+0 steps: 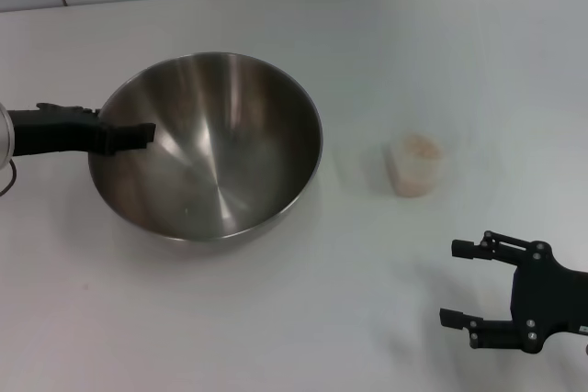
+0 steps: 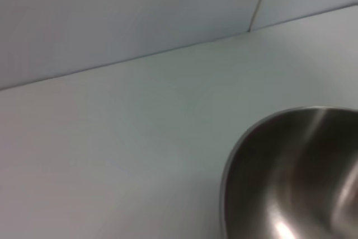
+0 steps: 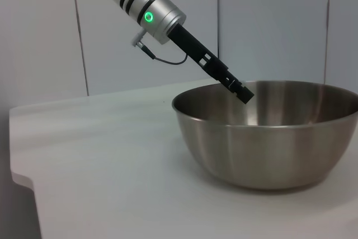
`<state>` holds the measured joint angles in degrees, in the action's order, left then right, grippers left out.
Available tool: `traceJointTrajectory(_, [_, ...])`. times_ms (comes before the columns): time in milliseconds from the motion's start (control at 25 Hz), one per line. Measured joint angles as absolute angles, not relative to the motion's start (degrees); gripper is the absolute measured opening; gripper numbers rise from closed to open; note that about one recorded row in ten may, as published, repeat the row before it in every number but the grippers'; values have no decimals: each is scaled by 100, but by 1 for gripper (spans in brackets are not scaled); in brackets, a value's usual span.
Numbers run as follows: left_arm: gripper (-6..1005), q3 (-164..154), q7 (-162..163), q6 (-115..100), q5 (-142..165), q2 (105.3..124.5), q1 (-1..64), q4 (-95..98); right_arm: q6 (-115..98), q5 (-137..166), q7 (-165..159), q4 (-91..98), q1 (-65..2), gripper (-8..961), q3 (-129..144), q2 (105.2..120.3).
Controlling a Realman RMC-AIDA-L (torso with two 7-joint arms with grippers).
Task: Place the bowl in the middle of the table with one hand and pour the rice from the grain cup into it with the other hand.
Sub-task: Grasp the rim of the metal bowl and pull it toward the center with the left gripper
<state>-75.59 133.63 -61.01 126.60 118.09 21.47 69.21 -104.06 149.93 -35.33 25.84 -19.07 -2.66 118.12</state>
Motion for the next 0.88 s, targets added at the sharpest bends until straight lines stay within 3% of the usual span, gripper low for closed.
traceJointTrajectory(360, [602, -7455, 13345, -6307, 12870, 11805, 2324, 6862, -10393, 15004, -3534, 2584, -1907, 772, -261, 11812])
traceJointTrajectory(560, [376, -7452, 13373, -6379, 13026, 11816, 2442, 6828, -10382, 15006, -3564, 2584, -1907, 769, -255, 11812])
traceJointTrajectory(880, [104, -7452, 13371, -6460, 13034, 11821, 2550, 6814, -10373, 15011, -3604, 2599, -1907, 763, -246, 11812])
